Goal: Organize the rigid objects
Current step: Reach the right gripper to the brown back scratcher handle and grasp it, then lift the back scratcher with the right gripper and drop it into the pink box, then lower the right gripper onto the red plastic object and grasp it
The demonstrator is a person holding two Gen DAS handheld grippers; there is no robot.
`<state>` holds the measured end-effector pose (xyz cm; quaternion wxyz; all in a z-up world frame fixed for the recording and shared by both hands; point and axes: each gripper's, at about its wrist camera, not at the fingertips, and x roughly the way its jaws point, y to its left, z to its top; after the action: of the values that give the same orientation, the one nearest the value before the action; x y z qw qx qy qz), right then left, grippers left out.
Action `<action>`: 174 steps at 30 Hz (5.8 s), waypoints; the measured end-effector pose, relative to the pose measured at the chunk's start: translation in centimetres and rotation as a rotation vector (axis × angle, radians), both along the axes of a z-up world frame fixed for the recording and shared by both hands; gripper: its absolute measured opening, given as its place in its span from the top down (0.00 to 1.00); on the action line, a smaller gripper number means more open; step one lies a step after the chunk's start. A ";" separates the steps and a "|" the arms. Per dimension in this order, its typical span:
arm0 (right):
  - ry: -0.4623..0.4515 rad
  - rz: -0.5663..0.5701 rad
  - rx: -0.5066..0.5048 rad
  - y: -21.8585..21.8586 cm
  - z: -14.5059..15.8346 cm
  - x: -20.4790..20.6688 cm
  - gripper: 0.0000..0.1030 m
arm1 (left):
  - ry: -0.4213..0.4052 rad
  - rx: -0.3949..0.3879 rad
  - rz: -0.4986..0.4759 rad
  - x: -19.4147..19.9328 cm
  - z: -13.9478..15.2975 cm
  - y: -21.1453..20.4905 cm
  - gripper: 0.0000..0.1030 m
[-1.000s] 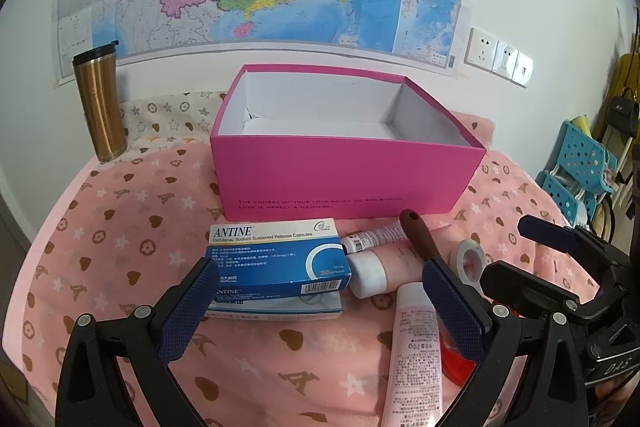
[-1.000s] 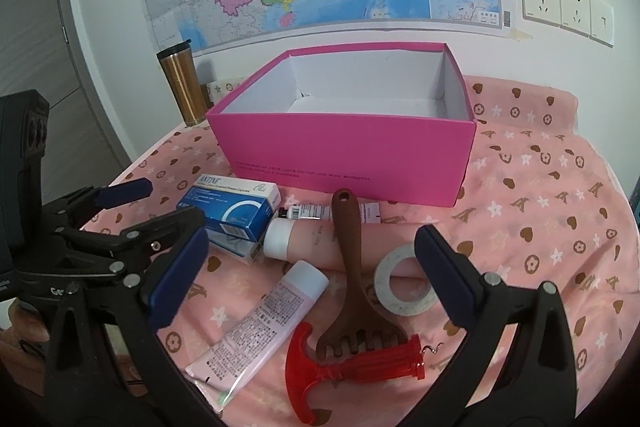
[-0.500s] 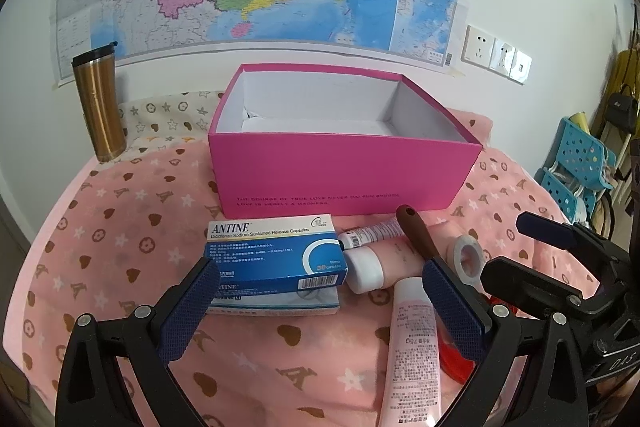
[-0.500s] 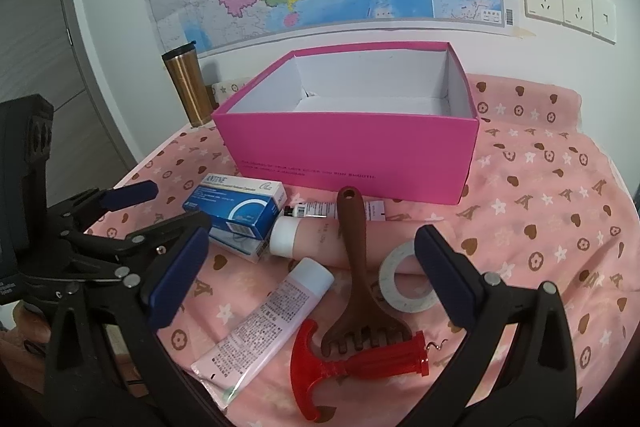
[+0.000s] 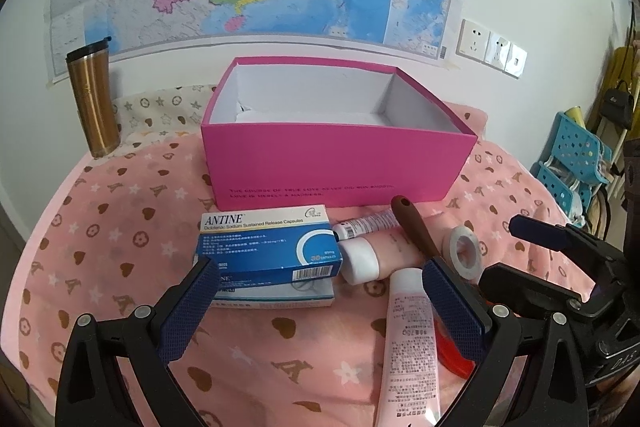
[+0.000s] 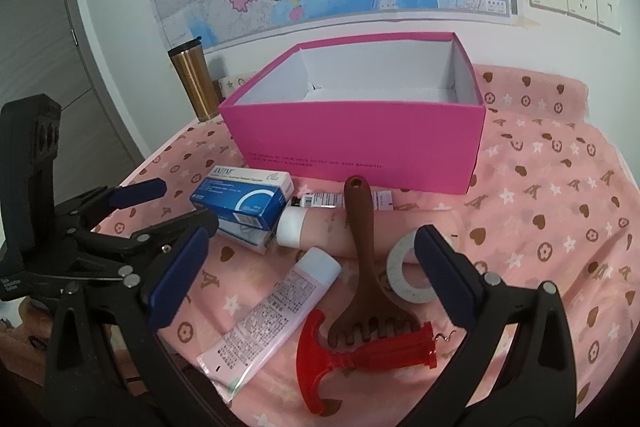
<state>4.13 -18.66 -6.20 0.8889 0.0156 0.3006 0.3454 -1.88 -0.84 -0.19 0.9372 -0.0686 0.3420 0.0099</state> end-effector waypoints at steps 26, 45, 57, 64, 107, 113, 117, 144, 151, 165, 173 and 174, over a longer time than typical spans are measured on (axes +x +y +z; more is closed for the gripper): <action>0.266 0.194 -0.049 2.7 -5.0 0.7 0.32 | 0.153 -0.103 -0.164 -1.7 -4.6 1.8 0.06; 0.287 0.272 -0.067 5.6 -6.4 4.5 0.60 | 0.224 -0.149 -0.371 0.5 -6.9 -2.2 0.11; 0.167 0.109 -0.082 0.5 -4.8 6.1 0.48 | 0.228 -0.113 -0.456 2.0 -6.8 -4.3 0.12; 0.113 0.079 -0.139 0.8 -4.9 7.1 0.51 | 0.213 -0.102 -0.418 3.0 -6.3 -3.8 0.13; -0.052 0.072 0.264 -2.6 9.9 12.4 0.75 | -0.014 -0.103 -0.458 16.3 3.8 -4.4 0.68; -0.059 0.021 0.287 -2.6 11.4 15.7 0.75 | 0.015 -0.121 -0.453 20.0 4.6 -4.1 0.68; -0.033 -0.008 0.263 -2.3 10.5 17.9 0.75 | 0.068 -0.137 -0.448 22.3 3.4 -4.4 0.68; -0.013 0.004 0.101 -6.3 4.2 11.9 0.50 | 0.022 -0.055 -0.443 15.3 1.8 -3.6 0.48; 0.106 0.030 0.052 -8.0 -1.5 7.1 0.50 | 0.007 -0.069 -0.522 10.6 1.2 -4.2 0.47; 0.253 0.078 0.011 -7.5 -7.1 2.7 0.50 | 0.189 -0.099 -0.613 7.2 -4.4 -7.3 0.47; 0.246 0.080 -0.027 -6.3 -7.8 2.4 0.70 | 0.209 -0.094 -0.626 6.3 -5.0 -8.1 0.47; 0.245 0.078 -0.024 -6.4 -7.9 2.4 0.71 | 0.211 -0.095 -0.629 6.2 -5.1 -8.1 0.47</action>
<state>6.57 -25.01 -14.13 0.8314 0.0352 0.4116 0.3717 4.31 -8.98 -5.27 0.8494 -0.0021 0.4418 -0.2886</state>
